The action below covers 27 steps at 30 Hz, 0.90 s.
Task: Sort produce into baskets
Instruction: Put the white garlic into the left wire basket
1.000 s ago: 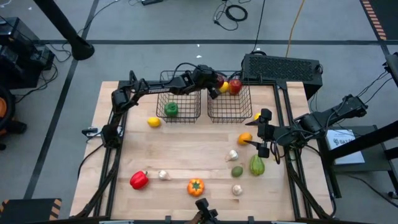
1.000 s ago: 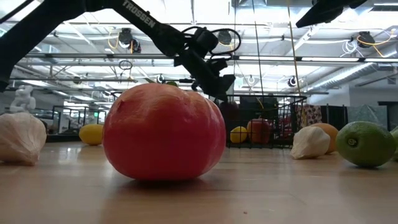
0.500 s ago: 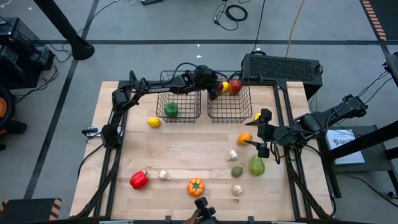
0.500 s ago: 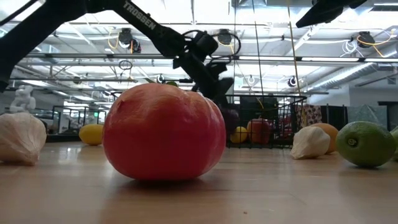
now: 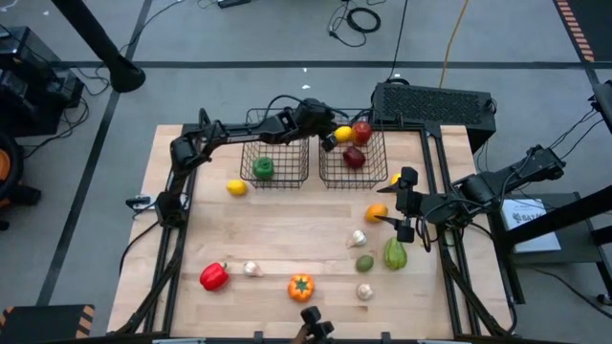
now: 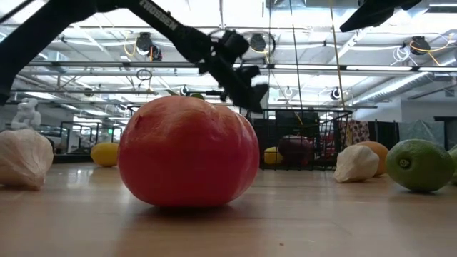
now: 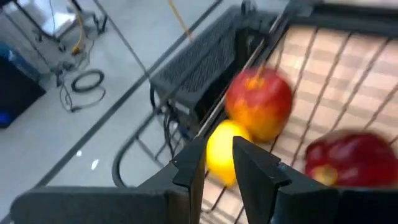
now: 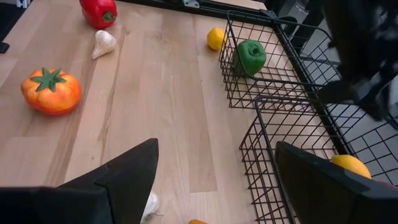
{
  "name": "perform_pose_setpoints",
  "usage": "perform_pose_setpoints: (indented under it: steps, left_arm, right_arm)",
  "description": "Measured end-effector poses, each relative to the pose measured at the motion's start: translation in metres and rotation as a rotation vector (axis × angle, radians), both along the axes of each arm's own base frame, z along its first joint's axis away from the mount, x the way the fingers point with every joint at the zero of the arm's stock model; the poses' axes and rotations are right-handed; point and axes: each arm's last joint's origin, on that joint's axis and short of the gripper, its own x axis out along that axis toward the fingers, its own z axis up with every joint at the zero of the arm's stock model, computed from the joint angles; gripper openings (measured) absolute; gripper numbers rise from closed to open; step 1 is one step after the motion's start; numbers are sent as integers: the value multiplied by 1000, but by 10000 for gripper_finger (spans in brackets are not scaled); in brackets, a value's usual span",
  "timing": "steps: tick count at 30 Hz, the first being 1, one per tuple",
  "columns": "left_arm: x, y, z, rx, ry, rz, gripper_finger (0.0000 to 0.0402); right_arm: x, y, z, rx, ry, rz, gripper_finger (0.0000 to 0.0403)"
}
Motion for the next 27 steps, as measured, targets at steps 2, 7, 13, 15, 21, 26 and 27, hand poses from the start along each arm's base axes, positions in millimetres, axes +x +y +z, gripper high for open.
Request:
perform_pose_setpoints:
  steps: [2,7,13,15,21,26,27]
  left_arm:
    - [-2,-9,14,6,-15,-16,91]
    - [-11,-46,59,15,-45,-78,91]
    - [-35,-115,104,-4,34,-193,91]
    - [-48,-141,114,-10,89,-199,91]
    - [-80,-216,117,-41,267,-179,91]
    - [-114,-272,103,-70,429,-183,91]
    - [-120,-283,102,-63,422,-193,91]
  right_arm:
    - [0,0,0,0,1,0,313]
    - [0,0,0,-1,3,0,313]
    - [-1,0,-1,7,6,-6,313]
    - [-1,0,-1,13,8,-11,313]
    - [-1,0,-1,46,0,-24,313]
    - [1,2,2,110,-29,-12,313]
    - [2,3,3,132,-36,9,313]
